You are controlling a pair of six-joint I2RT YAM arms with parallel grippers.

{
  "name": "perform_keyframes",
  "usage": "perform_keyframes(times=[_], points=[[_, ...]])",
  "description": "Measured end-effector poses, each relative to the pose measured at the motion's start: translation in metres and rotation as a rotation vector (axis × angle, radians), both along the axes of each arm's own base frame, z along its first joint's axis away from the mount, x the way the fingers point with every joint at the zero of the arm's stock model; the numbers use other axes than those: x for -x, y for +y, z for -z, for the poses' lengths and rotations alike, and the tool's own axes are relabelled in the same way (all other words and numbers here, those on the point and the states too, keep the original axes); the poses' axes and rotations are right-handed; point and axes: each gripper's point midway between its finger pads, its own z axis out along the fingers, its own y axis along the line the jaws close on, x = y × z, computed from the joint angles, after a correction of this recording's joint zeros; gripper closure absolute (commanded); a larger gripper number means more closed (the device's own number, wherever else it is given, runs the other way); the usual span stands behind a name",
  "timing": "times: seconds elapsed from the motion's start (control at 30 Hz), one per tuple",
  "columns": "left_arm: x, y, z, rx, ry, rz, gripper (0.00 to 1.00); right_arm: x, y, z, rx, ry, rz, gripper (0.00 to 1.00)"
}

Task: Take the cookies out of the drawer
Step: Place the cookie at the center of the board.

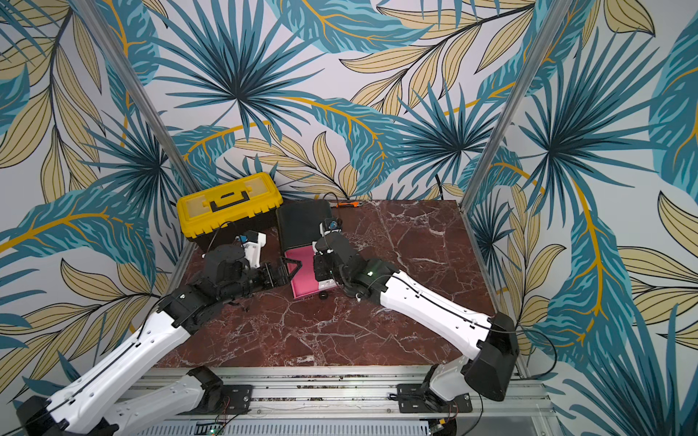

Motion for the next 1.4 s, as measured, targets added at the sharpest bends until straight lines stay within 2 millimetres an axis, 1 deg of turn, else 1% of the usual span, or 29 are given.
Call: perform_keyframes(times=[0.07, 0.1, 0.17, 0.23, 0.33, 0.43, 0.57, 0.7, 0.73, 0.8, 0.9, 1.03, 1.1, 1.3, 1.4], points=[[-0.005, -0.016, 0.002, -0.009, 0.001, 0.024, 0.0, -0.004, -0.027, 0.003, 0.015, 0.006, 0.043, 0.67], [-0.008, -0.024, 0.004, -0.013, 0.003, 0.038, 0.0, -0.007, -0.044, 0.006, 0.023, 0.011, 0.071, 0.67], [-0.011, -0.039, 0.008, -0.019, 0.004, 0.063, 0.0, -0.011, -0.073, 0.018, 0.043, 0.034, 0.123, 0.67], [-0.014, -0.051, 0.014, -0.023, 0.003, 0.079, 0.0, -0.016, -0.102, 0.035, 0.07, 0.069, 0.178, 0.67], [-0.019, -0.062, 0.018, -0.02, -0.007, 0.091, 0.0, -0.021, -0.132, 0.06, 0.11, 0.124, 0.226, 0.67], [-0.027, -0.067, 0.019, -0.013, -0.023, 0.084, 0.0, -0.027, -0.15, 0.083, 0.141, 0.182, 0.25, 0.67], [-0.038, -0.074, 0.023, -0.026, -0.026, 0.077, 0.0, -0.04, -0.163, 0.117, 0.158, 0.258, 0.262, 0.67], [-0.046, -0.076, 0.028, -0.046, -0.034, 0.064, 0.0, -0.056, -0.17, 0.16, 0.174, 0.352, 0.269, 0.68], [-0.047, -0.075, 0.028, -0.05, -0.037, 0.059, 0.0, -0.059, -0.17, 0.172, 0.179, 0.377, 0.265, 0.68], [-0.049, -0.072, 0.028, -0.055, -0.042, 0.049, 0.0, -0.061, -0.17, 0.19, 0.189, 0.413, 0.257, 0.68], [-0.054, -0.067, 0.029, -0.062, -0.044, 0.034, 0.0, -0.065, -0.166, 0.211, 0.2, 0.457, 0.24, 0.68], [-0.062, -0.052, 0.028, -0.071, -0.042, -0.007, 0.0, -0.07, -0.161, 0.225, 0.202, 0.478, 0.227, 0.68], [-0.062, -0.043, 0.02, -0.066, -0.057, -0.029, 0.0, -0.072, -0.161, 0.229, 0.202, 0.481, 0.227, 0.68], [-0.049, -0.01, -0.015, -0.028, -0.147, -0.095, 0.0, -0.08, -0.158, 0.234, 0.205, 0.478, 0.223, 0.67], [-0.042, 0.001, -0.018, -0.033, -0.152, -0.113, 0.0, -0.081, -0.157, 0.241, 0.21, 0.491, 0.218, 0.67]])
